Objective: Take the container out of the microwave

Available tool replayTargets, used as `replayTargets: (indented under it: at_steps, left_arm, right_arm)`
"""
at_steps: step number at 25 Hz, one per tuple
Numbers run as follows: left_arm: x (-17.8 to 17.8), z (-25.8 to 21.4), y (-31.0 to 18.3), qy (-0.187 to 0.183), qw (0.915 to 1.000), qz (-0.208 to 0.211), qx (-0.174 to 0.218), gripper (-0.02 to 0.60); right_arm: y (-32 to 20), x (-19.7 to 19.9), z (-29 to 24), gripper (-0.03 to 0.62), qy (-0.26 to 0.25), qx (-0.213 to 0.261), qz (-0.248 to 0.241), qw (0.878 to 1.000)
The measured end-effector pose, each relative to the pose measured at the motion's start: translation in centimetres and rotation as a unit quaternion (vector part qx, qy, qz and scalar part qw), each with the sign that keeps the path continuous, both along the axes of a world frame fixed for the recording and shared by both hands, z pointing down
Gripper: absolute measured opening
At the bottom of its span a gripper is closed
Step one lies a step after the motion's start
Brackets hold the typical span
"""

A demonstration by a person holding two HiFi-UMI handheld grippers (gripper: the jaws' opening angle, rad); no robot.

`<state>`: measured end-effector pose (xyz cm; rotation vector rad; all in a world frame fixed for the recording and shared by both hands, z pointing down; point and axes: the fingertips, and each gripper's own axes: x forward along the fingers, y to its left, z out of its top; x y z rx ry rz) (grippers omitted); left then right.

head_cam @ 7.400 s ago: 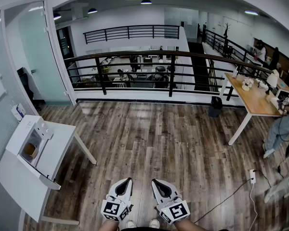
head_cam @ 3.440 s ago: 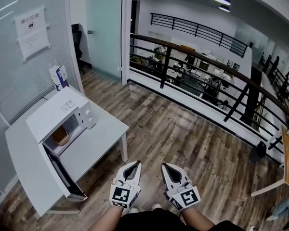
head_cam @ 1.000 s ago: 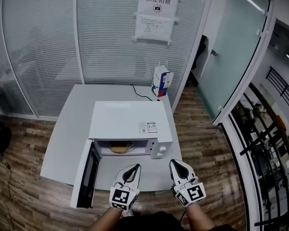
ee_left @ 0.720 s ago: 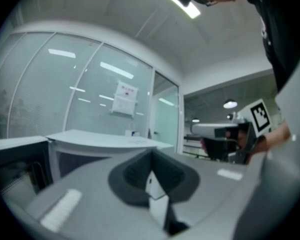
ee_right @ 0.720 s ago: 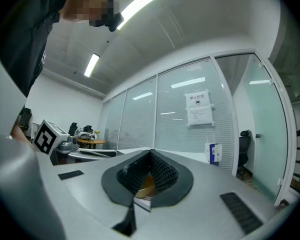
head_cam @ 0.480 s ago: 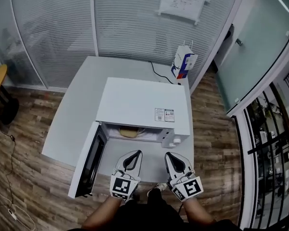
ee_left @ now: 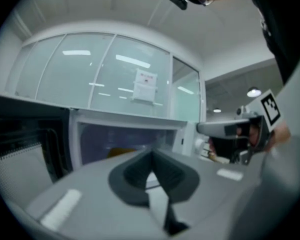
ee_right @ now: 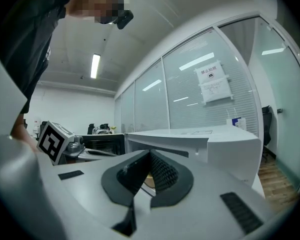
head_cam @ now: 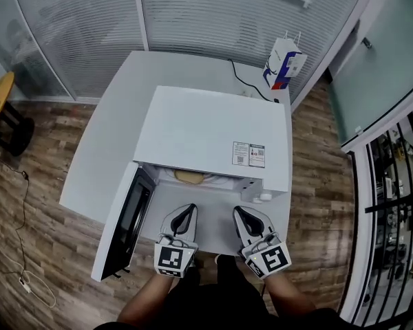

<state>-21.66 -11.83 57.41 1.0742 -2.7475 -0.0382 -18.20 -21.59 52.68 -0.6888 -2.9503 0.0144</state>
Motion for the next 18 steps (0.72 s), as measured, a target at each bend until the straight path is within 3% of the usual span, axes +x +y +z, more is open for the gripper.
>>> replayTargets:
  at_steps: [4, 6, 9, 14, 18]
  left_arm:
    - [-1.2, 2.6, 0.9, 0.017, 0.999, -0.039, -0.014, 0.005]
    - [-2.0, 3.8, 0.8, 0.023, 0.9985, -0.047, -0.013, 0.041]
    - [-3.1, 5.2, 0.6, 0.029, 0.9976, -0.06, -0.018, 0.226]
    - [-6.0, 8.0, 1.0, 0.04, 0.9955, -0.081, -0.027, 0.435]
    - [-8.4, 9.9, 0.8, 0.051, 0.9953, -0.072, -0.04, 0.516]
  right_arm:
    - [0.5, -1.1, 1.6, -0.006, 0.01, 0.001, -0.016, 1.0]
    - [0.8, -2.0, 2.4, -0.006, 0.01, 0.003, -0.026, 1.0]
    - [1.2, -2.9, 3.2, -0.006, 0.011, 0.0, -0.031, 0.999]
    - [1.2, -3.5, 4.5, -0.006, 0.014, 0.01, -0.04, 0.999]
    - [1.6, -3.4, 5.5, -0.006, 0.019, 0.006, -0.049, 0.999]
